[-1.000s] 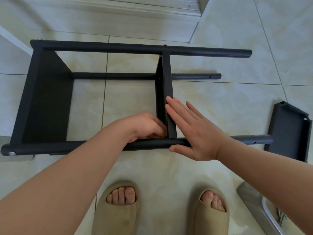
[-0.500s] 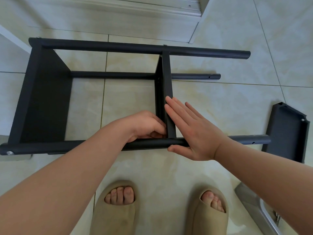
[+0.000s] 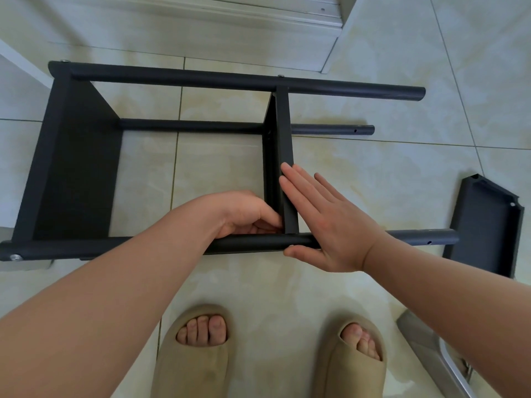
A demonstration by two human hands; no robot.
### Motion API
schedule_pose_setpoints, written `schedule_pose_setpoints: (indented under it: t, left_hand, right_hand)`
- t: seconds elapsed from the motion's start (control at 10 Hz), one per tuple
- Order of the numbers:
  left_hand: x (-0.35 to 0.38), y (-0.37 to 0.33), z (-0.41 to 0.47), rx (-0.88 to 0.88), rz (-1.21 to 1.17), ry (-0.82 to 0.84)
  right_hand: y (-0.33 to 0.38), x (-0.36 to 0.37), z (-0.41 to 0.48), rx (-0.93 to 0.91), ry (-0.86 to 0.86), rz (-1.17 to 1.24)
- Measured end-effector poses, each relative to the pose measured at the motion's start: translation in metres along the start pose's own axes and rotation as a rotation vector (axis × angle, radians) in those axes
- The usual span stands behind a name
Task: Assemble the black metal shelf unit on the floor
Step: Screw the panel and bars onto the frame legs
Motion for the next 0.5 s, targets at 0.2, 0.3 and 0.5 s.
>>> schedule_pose_setpoints:
  t: [0.2, 0.3, 0.5]
  left_hand:
    - [-0.0002, 0.0011, 0.0033, -0.011, 0.059, 0.011]
    - [-0.0007, 0.0009, 0.0018, -0.003, 0.064, 0.042]
    - [-0.0004, 0.0015, 0.0008, -0.048, 0.049, 0.054]
  right_hand:
    - [-0.0001, 0.0007, 0.0, -0.003, -0.002, -0.003]
    - [-0.0001, 0.0008, 0.0002, 0.0, -0.001, -0.003]
    - [0.0002, 0.0007, 0.0001, 0.002, -0.001, -0.007]
Point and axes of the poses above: each hand's wrist, its own z-axis towards the middle knuckle, its own x-axis out of the palm, y = z × x, the point moved 2 cm from there along z, towards the middle knuckle, and after that the axes turned 9 degrees about y, right-handed, at the moved point
